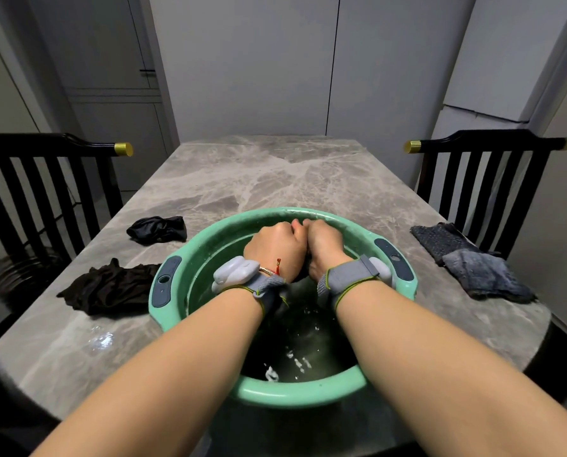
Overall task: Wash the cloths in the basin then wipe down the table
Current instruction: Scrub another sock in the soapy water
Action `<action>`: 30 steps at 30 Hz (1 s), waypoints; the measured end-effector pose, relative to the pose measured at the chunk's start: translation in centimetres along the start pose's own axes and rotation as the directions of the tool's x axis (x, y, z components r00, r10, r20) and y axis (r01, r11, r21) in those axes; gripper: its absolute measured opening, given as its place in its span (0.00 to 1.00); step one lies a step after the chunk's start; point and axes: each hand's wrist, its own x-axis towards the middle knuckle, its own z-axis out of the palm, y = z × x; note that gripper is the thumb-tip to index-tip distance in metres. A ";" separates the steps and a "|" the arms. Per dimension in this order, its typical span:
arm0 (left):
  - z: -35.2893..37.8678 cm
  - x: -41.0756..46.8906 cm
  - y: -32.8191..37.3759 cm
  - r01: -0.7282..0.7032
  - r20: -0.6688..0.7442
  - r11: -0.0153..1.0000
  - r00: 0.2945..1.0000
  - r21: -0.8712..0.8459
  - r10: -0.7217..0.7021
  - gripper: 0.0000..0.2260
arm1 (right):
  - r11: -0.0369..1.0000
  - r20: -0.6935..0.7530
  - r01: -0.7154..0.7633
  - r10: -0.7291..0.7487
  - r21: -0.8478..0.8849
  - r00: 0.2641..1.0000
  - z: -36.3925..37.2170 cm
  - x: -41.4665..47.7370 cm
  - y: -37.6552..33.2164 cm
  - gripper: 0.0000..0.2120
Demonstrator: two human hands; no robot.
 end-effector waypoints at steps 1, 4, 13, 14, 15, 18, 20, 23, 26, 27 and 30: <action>0.3 0.2 -0.2 0.049 0.007 0.996 0.999 -0.073 -0.049 0.20 | 0.998 -0.013 0.058 -0.058 0.006 0.998 0.0 -0.2 -0.1 0.11; 0.2 1.7 -0.5 0.244 0.081 0.860 0.969 -0.449 -0.232 0.19 | 0.964 0.021 0.263 -0.264 0.039 0.964 0.3 -0.9 -1.5 0.17; -1.7 3.0 -1.3 0.782 0.776 0.095 0.623 -0.616 -0.097 0.31 | 0.638 0.191 0.750 -0.725 -0.172 0.661 1.2 -3.3 -2.6 0.16; -1.9 2.9 -1.0 0.747 0.737 0.095 0.665 -0.658 -0.124 0.25 | 0.647 0.179 0.749 -0.727 -0.144 0.663 1.3 -3.6 -2.7 0.17; -1.8 3.1 -0.9 0.690 0.674 0.125 0.723 -0.713 -0.153 0.21 | 0.674 0.152 0.730 -0.715 -0.110 0.683 1.5 -4.1 -3.0 0.17; -2.1 3.2 -0.5 0.441 0.361 0.423 0.896 -0.792 -0.258 0.16 | 0.826 -0.009 0.562 -0.562 0.053 0.827 1.9 -4.3 -3.1 0.22; -3.0 2.4 0.6 0.258 0.038 0.711 0.950 -0.655 -0.310 0.17 | 0.905 -0.078 0.391 -0.384 0.168 0.920 2.0 -4.0 -3.2 0.22; -3.5 1.7 1.4 0.088 -0.183 0.884 0.964 -0.460 -0.192 0.20 | 0.957 -0.067 0.161 -0.149 0.243 0.987 1.9 -3.5 -3.1 0.19; -2.7 1.5 1.4 0.008 -0.211 0.971 0.976 -0.238 -0.060 0.18 | 0.964 0.006 -0.003 0.001 0.266 1.000 1.7 -2.4 -2.4 0.17; -2.5 1.4 1.3 -0.028 -0.207 0.986 0.978 -0.163 -0.007 0.16 | 0.963 0.034 -0.037 0.029 0.265 0.999 1.6 -1.9 -2.0 0.16; -2.0 1.4 1.1 -0.107 -0.175 0.994 0.979 0.016 0.108 0.15 | 0.976 0.086 -0.092 0.076 0.197 0.993 1.4 -1.1 -1.1 0.17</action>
